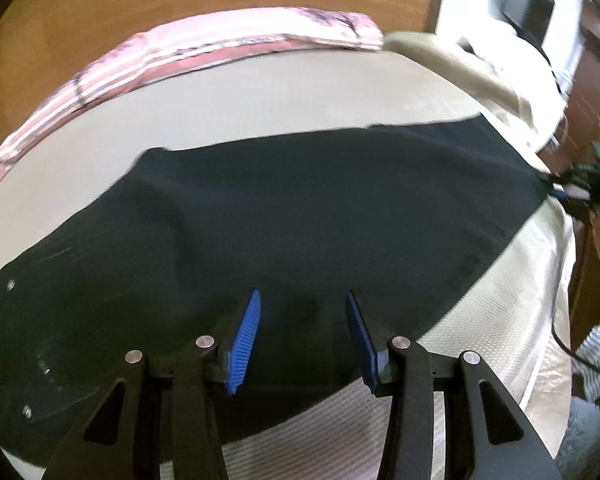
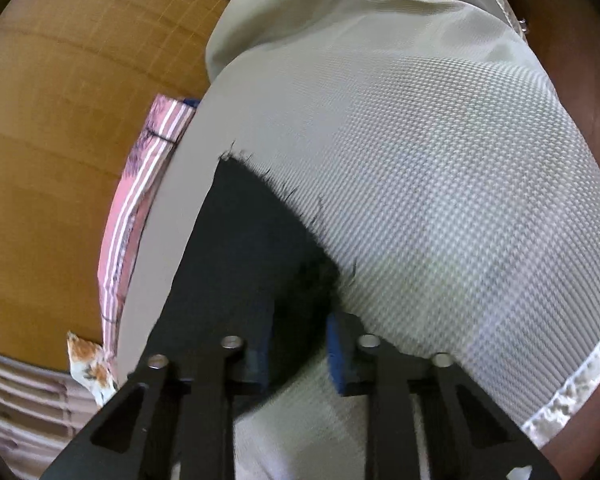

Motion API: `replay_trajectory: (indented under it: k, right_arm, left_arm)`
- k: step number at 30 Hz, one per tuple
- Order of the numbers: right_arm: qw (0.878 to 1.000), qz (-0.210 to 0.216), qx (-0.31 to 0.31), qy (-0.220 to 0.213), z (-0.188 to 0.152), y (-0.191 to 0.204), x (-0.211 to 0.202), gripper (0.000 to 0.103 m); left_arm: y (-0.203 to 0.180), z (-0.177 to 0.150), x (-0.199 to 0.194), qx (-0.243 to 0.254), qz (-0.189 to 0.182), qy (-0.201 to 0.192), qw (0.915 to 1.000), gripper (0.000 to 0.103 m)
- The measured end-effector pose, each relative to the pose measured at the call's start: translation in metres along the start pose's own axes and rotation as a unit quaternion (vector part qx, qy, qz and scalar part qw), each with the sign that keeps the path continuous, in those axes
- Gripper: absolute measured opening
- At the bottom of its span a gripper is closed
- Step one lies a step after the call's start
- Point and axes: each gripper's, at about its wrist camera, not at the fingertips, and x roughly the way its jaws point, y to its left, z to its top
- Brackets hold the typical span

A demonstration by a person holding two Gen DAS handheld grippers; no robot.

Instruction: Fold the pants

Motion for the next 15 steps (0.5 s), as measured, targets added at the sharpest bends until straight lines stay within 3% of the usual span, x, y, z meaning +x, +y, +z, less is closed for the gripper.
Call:
replay_trajectory:
  k: [4, 8, 15]
  right_arm:
    - [1.0, 0.012, 0.01, -0.007, 0.001, -0.004, 0.002, 0.011]
    - [1.0, 0.008, 0.009, -0.003, 0.001, 0.003, 0.0, 0.009]
    - [0.996, 0.077, -0.033, 0.013, -0.003, 0.077, -0.002, 0.008]
  left_arm:
    - [-0.012, -0.002, 0.019, 0.019, -0.009, 0.033, 0.9992, 0.046]
    - [-0.012, 0.0, 0.023, 0.018, -0.007, 0.028, 0.9994, 0.046]
    - [0.021, 0.0, 0.007, -0.058, -0.012, 0.012, 0.9982, 0.046]
